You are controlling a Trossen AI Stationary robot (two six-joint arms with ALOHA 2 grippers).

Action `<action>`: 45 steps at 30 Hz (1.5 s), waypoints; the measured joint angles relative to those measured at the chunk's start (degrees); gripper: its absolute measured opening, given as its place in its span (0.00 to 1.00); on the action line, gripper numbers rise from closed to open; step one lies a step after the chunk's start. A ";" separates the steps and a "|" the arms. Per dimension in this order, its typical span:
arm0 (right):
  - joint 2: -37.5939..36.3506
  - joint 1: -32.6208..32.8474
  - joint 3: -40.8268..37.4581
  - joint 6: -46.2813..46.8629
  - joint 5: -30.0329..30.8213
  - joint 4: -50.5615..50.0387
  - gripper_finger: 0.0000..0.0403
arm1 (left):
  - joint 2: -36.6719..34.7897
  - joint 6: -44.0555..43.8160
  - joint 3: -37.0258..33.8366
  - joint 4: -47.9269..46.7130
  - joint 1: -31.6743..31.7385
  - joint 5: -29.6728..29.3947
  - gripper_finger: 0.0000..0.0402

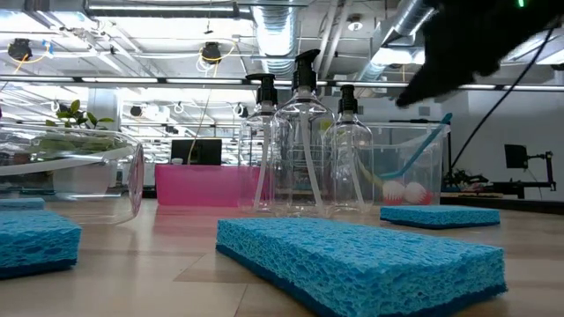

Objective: Pick & Place Kitchen Sink Supplies
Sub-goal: Put the blue sponge into the red bin

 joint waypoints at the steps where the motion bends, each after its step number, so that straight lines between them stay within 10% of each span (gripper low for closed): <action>1: 1.67 0.00 0.00 0.80 -0.93 0.43 0.30 | 0.00 0.00 0.00 0.02 0.01 0.00 0.23; 22: 22.99 -4.48 0.24 2.65 -22.11 10.19 0.30 | -0.02 0.00 0.00 0.01 0.02 0.00 0.23; 38: 15.58 -4.41 0.22 2.35 -19.66 9.42 0.30 | -0.02 0.00 0.00 0.00 0.02 0.00 0.23; 45: 8.27 0.49 0.24 2.34 -9.61 10.64 0.30 | -0.02 0.01 0.00 0.01 0.01 0.01 0.23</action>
